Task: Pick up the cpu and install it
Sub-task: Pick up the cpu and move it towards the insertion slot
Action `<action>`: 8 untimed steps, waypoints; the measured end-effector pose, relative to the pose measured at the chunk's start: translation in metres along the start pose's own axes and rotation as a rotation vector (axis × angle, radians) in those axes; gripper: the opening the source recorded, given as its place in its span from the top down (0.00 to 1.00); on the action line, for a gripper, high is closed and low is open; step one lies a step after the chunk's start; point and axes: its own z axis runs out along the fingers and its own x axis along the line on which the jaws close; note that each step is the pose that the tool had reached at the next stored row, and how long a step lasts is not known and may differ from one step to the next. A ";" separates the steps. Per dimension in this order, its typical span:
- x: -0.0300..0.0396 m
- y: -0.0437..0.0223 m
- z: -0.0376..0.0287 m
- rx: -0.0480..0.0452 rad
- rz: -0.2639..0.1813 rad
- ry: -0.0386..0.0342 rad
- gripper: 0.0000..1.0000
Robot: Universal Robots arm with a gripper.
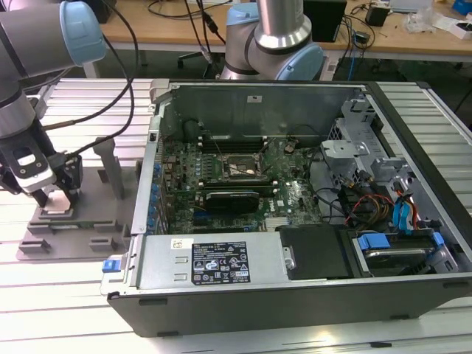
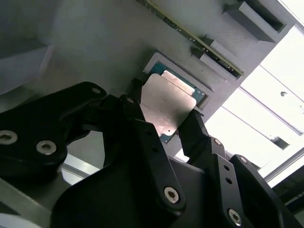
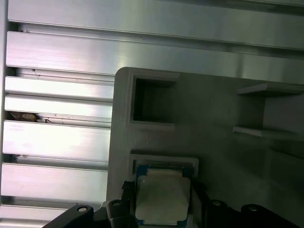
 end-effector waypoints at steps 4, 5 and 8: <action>-0.0002 0.0001 0.0002 0.0000 0.000 0.0016 0.45; -0.0004 0.0001 0.0007 -0.0001 0.000 0.0028 0.45; -0.0007 0.0001 0.0026 -0.0001 0.000 0.0045 0.45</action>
